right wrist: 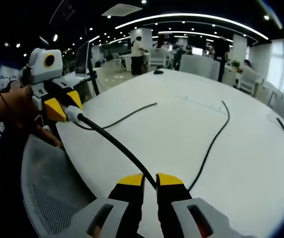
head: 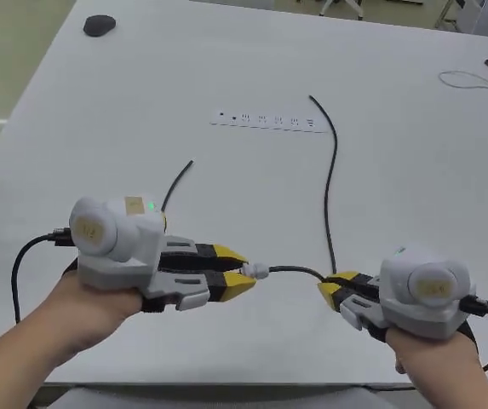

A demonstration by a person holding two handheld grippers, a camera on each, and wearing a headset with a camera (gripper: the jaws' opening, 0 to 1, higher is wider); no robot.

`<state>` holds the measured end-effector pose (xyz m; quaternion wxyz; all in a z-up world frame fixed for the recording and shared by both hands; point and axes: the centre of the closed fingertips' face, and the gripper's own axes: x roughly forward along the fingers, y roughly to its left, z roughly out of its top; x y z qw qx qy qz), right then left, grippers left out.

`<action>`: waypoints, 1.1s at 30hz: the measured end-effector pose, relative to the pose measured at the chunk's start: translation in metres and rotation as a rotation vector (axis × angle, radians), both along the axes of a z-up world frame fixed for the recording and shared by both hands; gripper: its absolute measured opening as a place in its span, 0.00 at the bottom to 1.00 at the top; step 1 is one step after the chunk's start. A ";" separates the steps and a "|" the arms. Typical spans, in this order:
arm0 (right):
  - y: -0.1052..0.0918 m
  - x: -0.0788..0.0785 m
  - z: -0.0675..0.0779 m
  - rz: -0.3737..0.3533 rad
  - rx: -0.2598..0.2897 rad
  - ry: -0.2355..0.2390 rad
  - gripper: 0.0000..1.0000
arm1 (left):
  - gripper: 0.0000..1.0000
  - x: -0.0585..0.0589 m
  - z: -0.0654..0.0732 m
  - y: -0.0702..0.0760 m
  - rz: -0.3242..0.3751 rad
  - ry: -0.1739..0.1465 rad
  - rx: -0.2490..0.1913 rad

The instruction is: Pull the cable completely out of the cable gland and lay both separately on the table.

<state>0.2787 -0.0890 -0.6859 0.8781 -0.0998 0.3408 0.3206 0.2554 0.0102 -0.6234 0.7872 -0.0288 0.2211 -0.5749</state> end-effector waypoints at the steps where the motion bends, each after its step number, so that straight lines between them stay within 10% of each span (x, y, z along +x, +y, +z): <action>1: 0.002 -0.002 0.002 0.022 -0.004 -0.002 0.06 | 0.15 0.000 0.000 0.000 -0.001 0.009 -0.001; 14: 0.052 -0.019 0.040 0.299 -0.144 -0.159 0.22 | 0.15 -0.001 -0.004 0.000 -0.002 0.016 0.014; 33: 0.090 -0.022 0.041 0.513 -0.293 -0.288 0.04 | 0.15 -0.007 -0.007 0.001 -0.017 0.018 0.024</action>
